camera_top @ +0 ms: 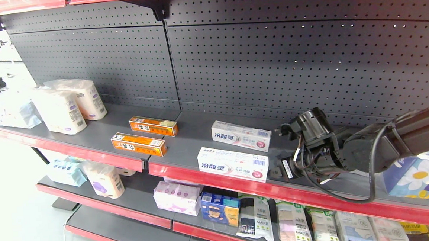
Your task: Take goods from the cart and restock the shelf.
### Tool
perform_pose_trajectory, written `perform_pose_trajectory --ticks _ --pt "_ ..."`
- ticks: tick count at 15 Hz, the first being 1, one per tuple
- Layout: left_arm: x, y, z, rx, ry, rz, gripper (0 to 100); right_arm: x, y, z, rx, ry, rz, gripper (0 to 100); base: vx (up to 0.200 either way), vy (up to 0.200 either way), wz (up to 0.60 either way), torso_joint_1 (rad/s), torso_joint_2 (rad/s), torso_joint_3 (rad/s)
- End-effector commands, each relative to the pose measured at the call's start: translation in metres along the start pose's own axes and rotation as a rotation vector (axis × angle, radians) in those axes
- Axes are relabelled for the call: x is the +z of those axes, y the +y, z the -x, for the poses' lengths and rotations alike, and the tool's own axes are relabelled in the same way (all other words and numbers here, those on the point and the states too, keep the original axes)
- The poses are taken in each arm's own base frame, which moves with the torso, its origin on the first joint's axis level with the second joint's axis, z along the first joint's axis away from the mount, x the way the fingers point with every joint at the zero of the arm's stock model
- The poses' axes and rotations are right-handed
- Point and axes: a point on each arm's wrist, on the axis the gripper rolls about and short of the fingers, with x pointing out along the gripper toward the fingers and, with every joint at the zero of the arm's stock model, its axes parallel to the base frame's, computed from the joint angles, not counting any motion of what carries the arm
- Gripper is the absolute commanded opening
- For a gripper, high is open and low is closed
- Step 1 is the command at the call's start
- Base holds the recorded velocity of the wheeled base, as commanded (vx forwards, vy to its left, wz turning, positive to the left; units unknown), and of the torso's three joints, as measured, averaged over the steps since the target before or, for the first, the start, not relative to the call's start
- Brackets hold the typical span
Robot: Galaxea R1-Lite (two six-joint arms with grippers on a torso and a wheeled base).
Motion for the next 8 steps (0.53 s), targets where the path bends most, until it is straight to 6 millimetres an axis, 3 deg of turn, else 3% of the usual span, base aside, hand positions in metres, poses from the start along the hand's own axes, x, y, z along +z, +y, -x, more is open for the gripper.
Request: perform_pose_trajectory --ticks 1,8 --pt "0.0 0.0 -0.0001 0.001 0.001 0.001 100 0.0 0.0001 0.0002 0.001 0.0 0.0 100 0.0 0.0 0.0 0.0 0.0 0.0" --pt "0.0 0.0 -0.0001 0.001 0.001 0.001 100 0.0011 0.0008 -0.0008 0.022 -0.01 0.0 100 0.0 0.0 0.0 0.0 0.0 0.0"
